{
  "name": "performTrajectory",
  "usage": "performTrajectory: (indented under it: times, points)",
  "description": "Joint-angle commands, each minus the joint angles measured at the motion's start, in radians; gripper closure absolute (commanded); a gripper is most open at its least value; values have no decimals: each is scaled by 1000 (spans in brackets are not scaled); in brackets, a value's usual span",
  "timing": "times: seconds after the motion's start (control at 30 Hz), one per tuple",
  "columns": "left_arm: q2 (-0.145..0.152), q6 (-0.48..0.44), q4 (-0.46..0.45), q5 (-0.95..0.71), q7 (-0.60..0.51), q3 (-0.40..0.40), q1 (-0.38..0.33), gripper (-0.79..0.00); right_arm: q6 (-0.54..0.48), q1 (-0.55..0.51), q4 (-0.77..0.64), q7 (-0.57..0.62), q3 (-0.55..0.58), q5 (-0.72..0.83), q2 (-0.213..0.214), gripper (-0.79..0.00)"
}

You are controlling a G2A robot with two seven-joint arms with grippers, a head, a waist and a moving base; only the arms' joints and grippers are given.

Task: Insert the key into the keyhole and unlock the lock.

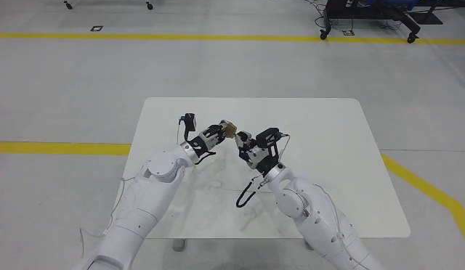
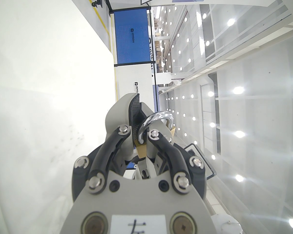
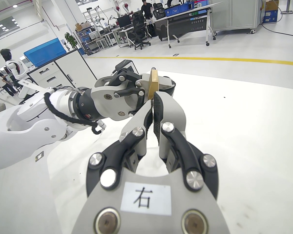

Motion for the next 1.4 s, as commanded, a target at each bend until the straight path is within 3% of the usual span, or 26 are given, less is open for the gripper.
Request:
performTrajectory:
  times: [0.0,0.1,0.27,0.4,0.5,0.8,0.9,1.0,1.1,1.17,1.37]
  points:
    - [0,0,0,-1,-2,-1,0,0,-5,2,2,5,1,8,-1,0]
    - [-1,-1,0,1,-4,-3,1,0,-15,5,6,10,3,16,-3,0]
    - [-1,-1,-1,3,2,-7,2,0,-32,3,7,15,14,31,-4,-129]
    - [-2,-21,-6,13,18,-9,7,0,-49,-6,2,11,27,35,-3,-74]
    - [-3,-25,-7,14,23,-10,9,0,-59,-14,-1,12,34,40,-2,-95]
    - [-5,-36,-7,26,38,-15,11,0,-136,-30,15,37,63,104,1,-237]
    - [-5,-39,-8,29,44,-17,12,0,-171,-36,25,54,83,139,5,-212]
    - [-6,-43,-10,40,51,-17,13,0,-218,-36,35,94,95,183,8,-86]
    - [-6,-50,-12,51,55,-16,15,0,-242,-30,50,125,106,226,9,-71]
    - [-7,-53,-12,56,55,-16,15,0,-261,-22,61,149,107,261,9,-9]
    - [-8,-54,-12,65,56,-16,16,0,-285,6,86,190,104,308,6,0]
